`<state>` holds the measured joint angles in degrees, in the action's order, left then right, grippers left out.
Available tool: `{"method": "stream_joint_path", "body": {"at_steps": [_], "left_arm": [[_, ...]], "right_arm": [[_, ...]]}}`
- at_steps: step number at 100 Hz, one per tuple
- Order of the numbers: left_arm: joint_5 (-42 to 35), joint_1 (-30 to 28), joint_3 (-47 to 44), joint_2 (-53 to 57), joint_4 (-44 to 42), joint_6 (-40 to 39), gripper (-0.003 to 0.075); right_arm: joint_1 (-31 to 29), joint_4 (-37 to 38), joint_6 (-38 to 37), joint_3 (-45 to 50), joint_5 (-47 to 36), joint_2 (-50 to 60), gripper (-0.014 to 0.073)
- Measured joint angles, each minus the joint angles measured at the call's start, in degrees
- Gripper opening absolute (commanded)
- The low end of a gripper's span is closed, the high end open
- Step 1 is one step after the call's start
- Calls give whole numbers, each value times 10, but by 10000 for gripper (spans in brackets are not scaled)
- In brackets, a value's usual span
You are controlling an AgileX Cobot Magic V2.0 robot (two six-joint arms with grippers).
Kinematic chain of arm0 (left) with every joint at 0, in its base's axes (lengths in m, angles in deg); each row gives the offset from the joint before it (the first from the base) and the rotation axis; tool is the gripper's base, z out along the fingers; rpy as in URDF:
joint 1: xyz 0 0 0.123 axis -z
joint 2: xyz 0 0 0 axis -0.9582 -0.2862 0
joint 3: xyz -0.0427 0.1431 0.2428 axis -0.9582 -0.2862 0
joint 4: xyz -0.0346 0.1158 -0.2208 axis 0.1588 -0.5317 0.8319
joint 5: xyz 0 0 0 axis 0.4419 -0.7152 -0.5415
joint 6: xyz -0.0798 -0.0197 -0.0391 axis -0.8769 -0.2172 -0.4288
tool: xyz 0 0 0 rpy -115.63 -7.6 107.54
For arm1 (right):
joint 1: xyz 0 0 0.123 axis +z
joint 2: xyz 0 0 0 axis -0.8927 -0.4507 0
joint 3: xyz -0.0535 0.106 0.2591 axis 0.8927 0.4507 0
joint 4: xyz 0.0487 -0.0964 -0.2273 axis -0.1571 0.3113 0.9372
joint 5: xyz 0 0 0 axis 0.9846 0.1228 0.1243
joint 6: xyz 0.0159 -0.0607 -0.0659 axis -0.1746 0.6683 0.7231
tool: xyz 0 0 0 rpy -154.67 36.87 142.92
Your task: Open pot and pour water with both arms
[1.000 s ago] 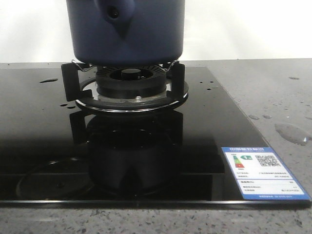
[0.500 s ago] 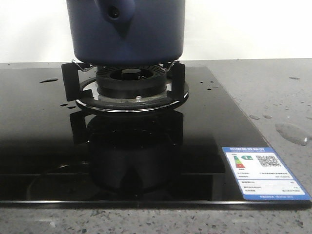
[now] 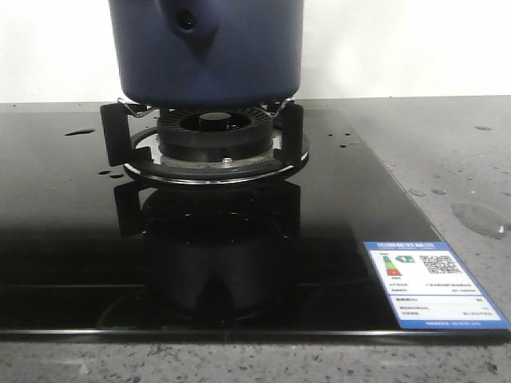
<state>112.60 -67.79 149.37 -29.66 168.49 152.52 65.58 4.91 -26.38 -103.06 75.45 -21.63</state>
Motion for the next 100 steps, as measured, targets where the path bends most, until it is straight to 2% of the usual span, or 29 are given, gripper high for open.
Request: {"method": "stream_joint_path", "body": {"at_steps": [13, 34, 62, 100], "left_arm": [[0, 23, 0, 0, 11, 13, 390], [-7, 47, 0, 0, 16, 18, 390], [-12, 49, 0, 0, 19, 19, 390], [-13, 49, 0, 0, 19, 21, 390]], "right_arm": [[-76, 51, -48, 19, 113, -13, -54], [-143, 64, -57, 117, 117, -22, -54], [-150, 65, -59, 193, 63, -23, -54], [-150, 67, -61, 197, 47, -25, -54]]}}
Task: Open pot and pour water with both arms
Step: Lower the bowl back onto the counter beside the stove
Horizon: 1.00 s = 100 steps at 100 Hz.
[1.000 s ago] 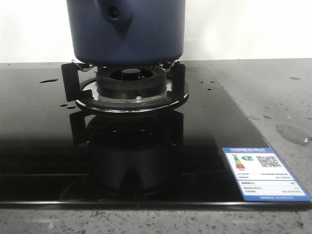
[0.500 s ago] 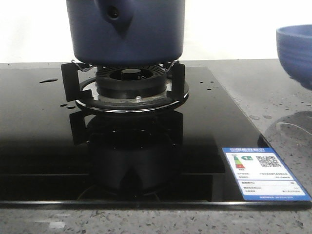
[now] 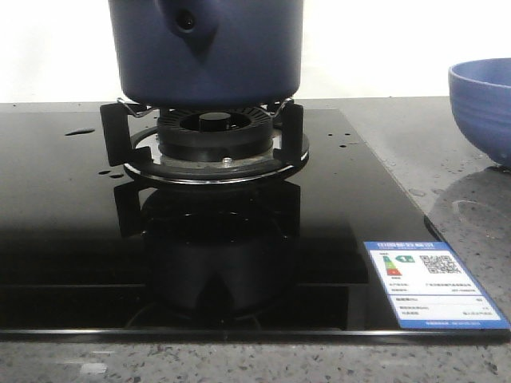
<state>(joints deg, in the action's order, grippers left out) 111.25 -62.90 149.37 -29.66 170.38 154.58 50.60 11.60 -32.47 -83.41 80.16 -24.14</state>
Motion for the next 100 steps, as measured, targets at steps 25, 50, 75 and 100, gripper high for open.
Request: {"method": "stream_joint_path", "body": {"at_steps": [25, 50, 75, 100], "left_arm": [[0, 0, 0, 0, 0, 0, 390], [0, 0, 0, 0, 0, 1, 390], [0, 0, 0, 0, 0, 1, 390], [9, 5, 0, 0, -4, 1, 390]], "right_arm": [[0, 7, 0, 0, 0, -5, -54], [0, 6, -1, 0, 0, -20, -50], [0, 6, 3, -4, 10, -22, 344], [0, 0, 5, -78, 62, -22, 468]]}}
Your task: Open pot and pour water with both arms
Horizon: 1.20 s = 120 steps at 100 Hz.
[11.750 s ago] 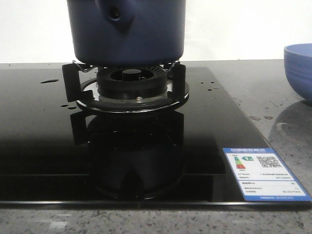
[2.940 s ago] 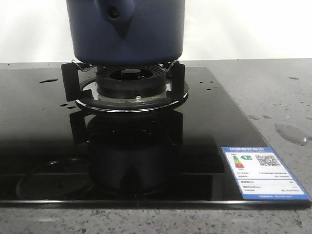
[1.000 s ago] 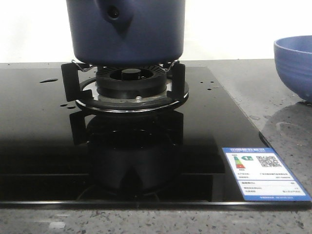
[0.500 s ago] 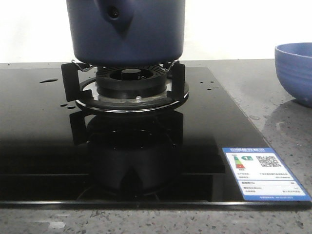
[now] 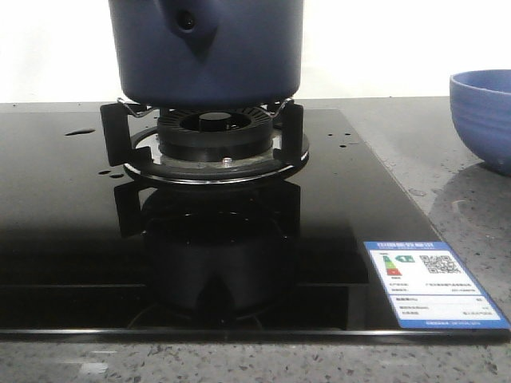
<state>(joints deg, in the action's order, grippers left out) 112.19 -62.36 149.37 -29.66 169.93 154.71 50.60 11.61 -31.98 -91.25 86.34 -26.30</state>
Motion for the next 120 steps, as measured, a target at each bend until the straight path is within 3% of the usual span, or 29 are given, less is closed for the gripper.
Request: {"method": "stream_joint_path", "body": {"at_steps": [43, 120], "left_arm": [[-10, 54, 1, -63, -3, 15, 390], [-2, 56, 1, -104, -51, 30, 390]], "right_arm": [[0, -40, 16, -32, 15, 84, 468], [0, -42, 21, -32, 16, 105, 468]]}}
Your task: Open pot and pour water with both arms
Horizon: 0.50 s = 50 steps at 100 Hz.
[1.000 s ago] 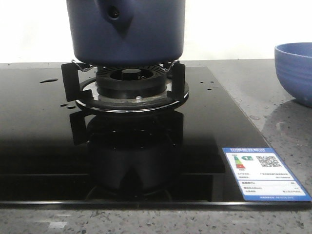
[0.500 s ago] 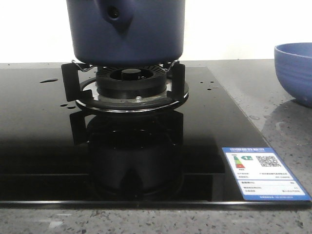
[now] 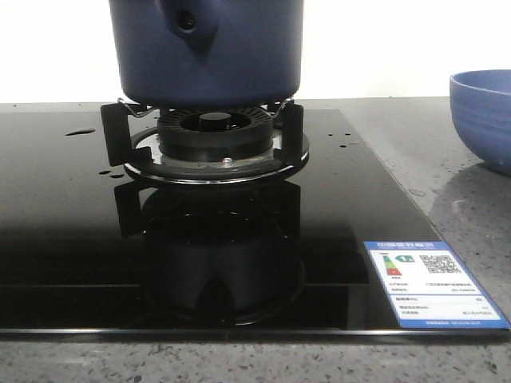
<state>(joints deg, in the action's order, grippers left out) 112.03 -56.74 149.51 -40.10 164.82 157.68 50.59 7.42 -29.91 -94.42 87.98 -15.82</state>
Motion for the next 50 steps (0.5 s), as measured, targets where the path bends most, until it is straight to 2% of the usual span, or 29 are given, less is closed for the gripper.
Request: {"method": "stream_joint_path", "body": {"at_steps": [50], "left_arm": [[8, 0, 3, 0, -20, 0, 390]], "right_arm": [[0, 0, 2, 0, -1, 0, 468]]}}
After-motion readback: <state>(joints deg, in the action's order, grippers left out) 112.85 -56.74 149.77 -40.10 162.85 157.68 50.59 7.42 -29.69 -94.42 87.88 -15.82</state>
